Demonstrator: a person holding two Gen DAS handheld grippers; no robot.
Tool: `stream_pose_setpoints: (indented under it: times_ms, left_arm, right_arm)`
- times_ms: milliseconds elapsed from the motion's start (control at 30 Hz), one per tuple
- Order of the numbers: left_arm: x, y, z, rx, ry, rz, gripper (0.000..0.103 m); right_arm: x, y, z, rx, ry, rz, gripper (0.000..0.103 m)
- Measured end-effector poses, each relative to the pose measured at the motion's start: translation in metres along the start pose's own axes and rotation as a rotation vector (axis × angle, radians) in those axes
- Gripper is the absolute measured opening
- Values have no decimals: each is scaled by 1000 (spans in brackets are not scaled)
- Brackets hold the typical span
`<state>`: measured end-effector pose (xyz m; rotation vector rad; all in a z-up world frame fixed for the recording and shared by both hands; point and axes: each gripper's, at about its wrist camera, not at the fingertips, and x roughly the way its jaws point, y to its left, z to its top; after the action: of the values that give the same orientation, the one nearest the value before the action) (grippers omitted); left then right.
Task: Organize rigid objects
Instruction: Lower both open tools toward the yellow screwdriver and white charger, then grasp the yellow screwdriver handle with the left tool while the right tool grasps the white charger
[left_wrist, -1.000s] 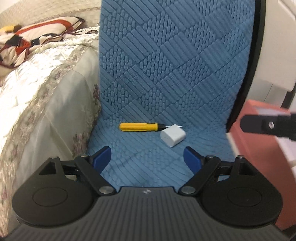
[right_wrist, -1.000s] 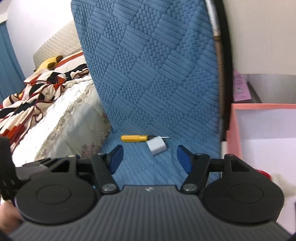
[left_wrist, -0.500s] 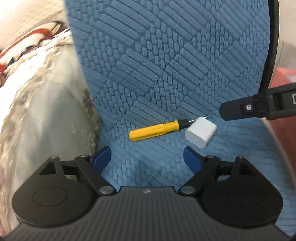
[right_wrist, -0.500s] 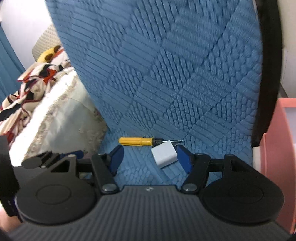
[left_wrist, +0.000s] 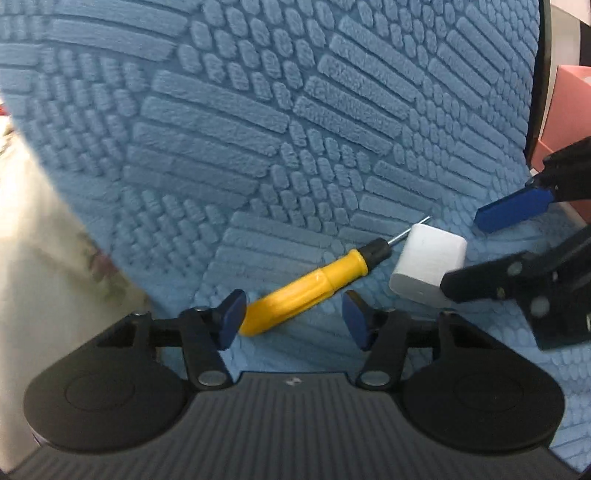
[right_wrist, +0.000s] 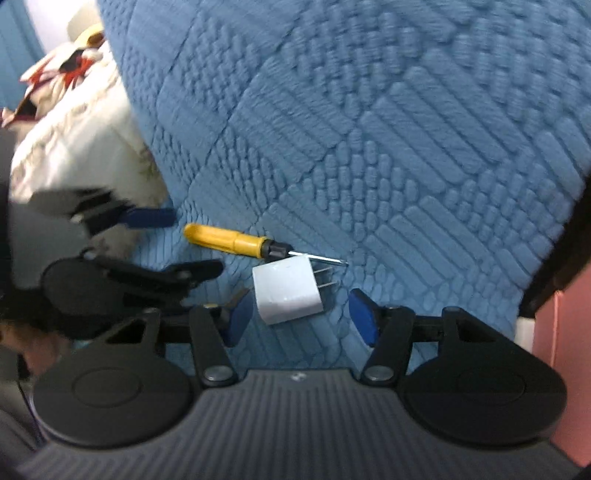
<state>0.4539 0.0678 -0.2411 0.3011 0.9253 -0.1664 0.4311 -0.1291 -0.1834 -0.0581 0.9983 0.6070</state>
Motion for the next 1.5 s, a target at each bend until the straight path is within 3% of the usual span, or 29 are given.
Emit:
stream_pose_setpoints:
  times_ms: [300, 467, 600, 767, 967, 1100, 1300, 1500]
  left_arm:
    - [20, 28, 4, -8, -6, -125, 62]
    - [17, 38, -2, -34, 7, -140, 61]
    - [15, 27, -3, -46, 23, -160, 51]
    - [9, 14, 0, -35, 41, -184, 43]
    - [-2, 1, -7, -124, 91, -191, 33]
    - [-10, -2, -15, -223, 117, -188, 32]
    - [-15, -6, -18, -390, 146, -167, 32]
    - [-26, -24, -23, -439, 136, -126, 30]
  right_arm:
    - [21, -5, 0, 37, 21, 45, 61]
    - [27, 3, -3, -24, 7, 24, 61]
    - [28, 10, -7, -31, 8, 34, 50]
    - [22, 15, -9, -37, 7, 11, 47]
    - [9, 11, -6, -7, 12, -10, 47]
    - [-2, 11, -6, -10, 19, -19, 46]
    - [-19, 4, -27, 165, 48, -27, 46]
    - [-31, 11, -39, 90, 53, -41, 46]
